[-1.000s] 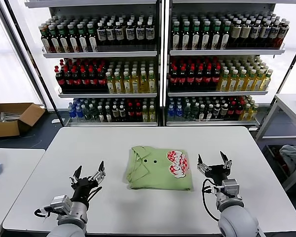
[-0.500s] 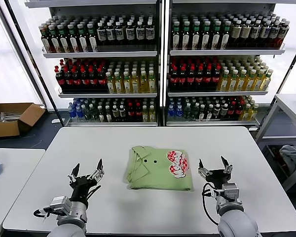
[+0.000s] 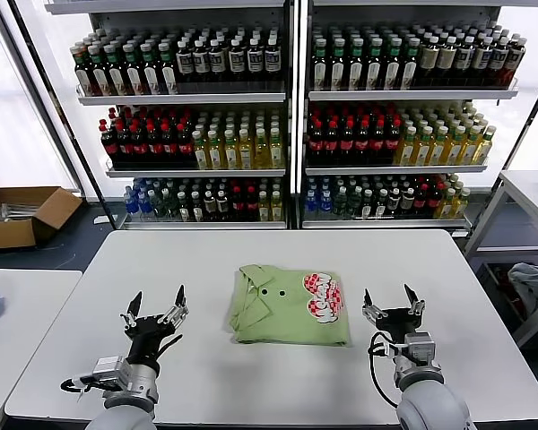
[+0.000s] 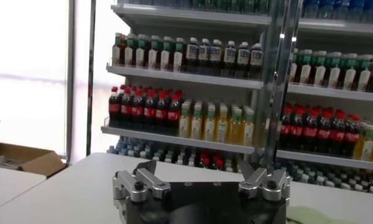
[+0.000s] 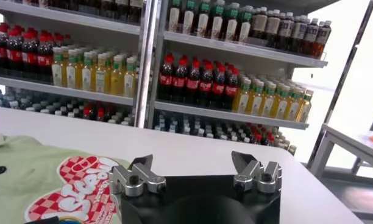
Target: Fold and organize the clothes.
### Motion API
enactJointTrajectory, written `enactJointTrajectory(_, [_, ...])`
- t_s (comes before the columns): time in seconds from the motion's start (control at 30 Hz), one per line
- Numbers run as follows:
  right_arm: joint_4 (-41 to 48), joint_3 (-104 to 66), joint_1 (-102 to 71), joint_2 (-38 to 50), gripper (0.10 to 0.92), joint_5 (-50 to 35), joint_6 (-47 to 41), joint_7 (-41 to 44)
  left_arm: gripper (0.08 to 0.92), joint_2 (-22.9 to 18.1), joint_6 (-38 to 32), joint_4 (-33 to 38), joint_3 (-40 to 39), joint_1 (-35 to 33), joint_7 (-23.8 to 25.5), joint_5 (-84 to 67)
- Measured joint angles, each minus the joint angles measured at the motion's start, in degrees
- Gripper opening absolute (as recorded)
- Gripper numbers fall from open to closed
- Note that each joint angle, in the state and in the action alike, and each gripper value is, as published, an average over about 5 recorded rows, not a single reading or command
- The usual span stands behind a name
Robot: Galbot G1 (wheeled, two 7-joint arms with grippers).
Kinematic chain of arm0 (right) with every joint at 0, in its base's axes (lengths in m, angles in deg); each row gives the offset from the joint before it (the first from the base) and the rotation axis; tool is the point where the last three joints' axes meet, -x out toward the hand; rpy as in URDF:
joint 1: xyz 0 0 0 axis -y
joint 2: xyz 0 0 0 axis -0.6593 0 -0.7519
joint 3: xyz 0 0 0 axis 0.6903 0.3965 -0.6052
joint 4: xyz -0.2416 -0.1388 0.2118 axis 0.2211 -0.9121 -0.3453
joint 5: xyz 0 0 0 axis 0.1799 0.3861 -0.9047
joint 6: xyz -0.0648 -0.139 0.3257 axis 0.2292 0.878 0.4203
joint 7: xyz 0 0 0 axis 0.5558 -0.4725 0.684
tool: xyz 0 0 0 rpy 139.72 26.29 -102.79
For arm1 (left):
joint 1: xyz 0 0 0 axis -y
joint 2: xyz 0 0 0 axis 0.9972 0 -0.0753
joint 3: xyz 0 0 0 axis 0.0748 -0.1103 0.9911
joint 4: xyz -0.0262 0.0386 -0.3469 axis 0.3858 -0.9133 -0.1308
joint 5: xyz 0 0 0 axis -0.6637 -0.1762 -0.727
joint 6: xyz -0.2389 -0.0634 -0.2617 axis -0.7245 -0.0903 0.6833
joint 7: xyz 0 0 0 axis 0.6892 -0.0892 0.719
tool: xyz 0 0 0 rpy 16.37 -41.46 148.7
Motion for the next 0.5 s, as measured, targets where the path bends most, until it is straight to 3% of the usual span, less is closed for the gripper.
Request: enactJointTrajectory(0.5, [0.96, 0.15, 0.55, 0.07, 0.823, 0.11, 0.49, 0.25, 0.823, -0.13, 0.01, -0.02, 0.68, -0.4, 1.29, 2.17])
